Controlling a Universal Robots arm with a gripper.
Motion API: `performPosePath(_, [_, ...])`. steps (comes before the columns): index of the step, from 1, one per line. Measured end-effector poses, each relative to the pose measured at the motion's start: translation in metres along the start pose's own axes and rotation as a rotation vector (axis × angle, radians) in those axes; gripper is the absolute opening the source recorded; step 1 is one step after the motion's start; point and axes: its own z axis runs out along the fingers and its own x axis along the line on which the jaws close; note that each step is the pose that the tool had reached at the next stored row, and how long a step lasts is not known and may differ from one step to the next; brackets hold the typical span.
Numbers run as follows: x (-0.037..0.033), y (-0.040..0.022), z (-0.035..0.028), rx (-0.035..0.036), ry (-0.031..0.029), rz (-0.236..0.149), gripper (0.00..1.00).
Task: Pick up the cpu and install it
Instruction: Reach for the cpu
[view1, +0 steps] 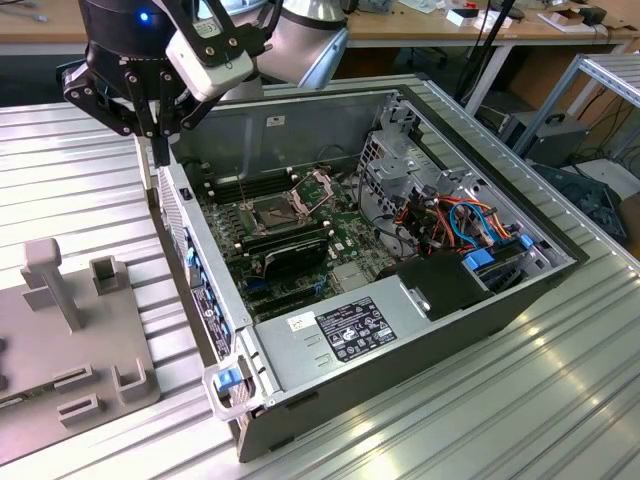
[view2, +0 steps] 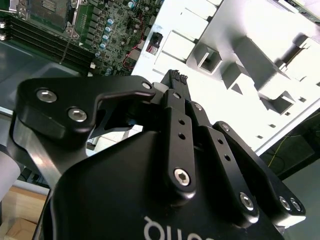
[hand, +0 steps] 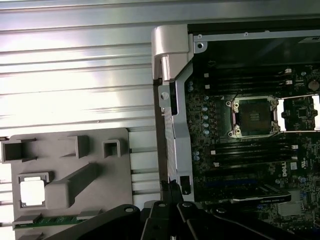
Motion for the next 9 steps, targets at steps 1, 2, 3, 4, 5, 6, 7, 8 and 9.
performPosePath(1, [0.0005, 0.0, 0.0, 0.0001, 0.0001, 0.0, 0.11])
performPosePath(2, [0.0011, -0.0001, -0.0001, 0.0001, 0.0001, 0.0, 0.11])
performPosePath(3, [0.0019, -0.0001, -0.0001, 0.0, 0.0001, 0.0, 0.11])
performPosePath(4, [0.0026, -0.0002, -0.0001, 0.0001, 0.0001, 0.0, 0.11])
performPosePath(5, [0.0036, -0.0003, -0.0001, 0.0001, 0.0, 0.0, 0.11])
performPosePath(6, [0.0044, -0.0003, -0.0001, 0.0, 0.0001, 0.0, 0.11])
performPosePath(7, [0.0063, -0.0005, -0.0002, 0.0, 0.0, 0.0, 0.11])
performPosePath(8, [0.0089, -0.0006, -0.0002, 0.0, 0.0, 0.0, 0.11])
performPosePath(9, [0.0121, -0.0009, -0.0004, 0.0, 0.0, 0.0, 0.11])
